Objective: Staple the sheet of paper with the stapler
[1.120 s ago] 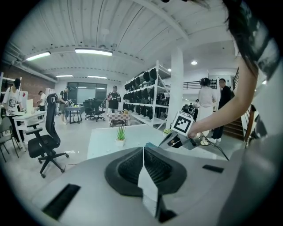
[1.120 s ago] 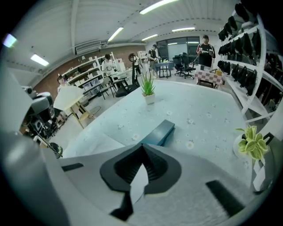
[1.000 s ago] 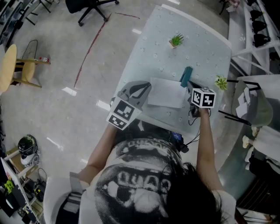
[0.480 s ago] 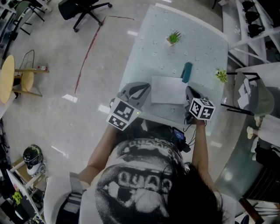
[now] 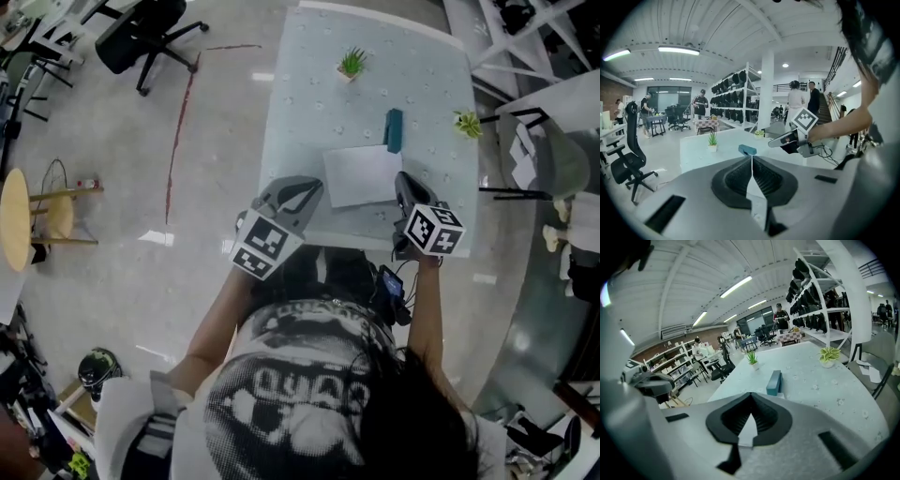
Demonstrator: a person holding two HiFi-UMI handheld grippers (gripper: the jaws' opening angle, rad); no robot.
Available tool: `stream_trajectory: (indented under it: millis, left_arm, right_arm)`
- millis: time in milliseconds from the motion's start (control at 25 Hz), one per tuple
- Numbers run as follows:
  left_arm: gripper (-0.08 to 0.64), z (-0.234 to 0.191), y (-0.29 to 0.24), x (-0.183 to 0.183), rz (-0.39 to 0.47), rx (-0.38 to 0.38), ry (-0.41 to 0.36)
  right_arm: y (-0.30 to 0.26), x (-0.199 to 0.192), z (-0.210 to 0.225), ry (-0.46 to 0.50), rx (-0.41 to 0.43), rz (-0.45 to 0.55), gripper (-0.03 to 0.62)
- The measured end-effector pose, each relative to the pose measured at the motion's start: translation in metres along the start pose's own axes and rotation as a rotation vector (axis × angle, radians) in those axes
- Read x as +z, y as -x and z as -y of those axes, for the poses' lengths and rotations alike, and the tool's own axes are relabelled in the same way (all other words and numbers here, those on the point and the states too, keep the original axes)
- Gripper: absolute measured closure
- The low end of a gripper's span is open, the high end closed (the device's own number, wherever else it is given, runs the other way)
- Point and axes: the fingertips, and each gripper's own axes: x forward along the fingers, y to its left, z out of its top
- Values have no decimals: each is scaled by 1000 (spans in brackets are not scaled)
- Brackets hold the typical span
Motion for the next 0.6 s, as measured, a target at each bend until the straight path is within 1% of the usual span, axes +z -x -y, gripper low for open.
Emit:
stream_trajectory:
  millis: [160,280,440,600]
  left_arm:
    - [555,16,2,0,8,-29,-18]
    - [555,29,4,2,15,-35,-27]
    - [555,51,12,1,12,-21,-40]
    - [555,87,21,-2,10,5,-29]
  right_arm:
    - [22,1,-9,-24,-7,51,594]
    - [41,0,-16,-20,5,76,597]
    - [68,-10,-27,-3,24,91,597]
    - [102,-32,-37,13,66,95,597]
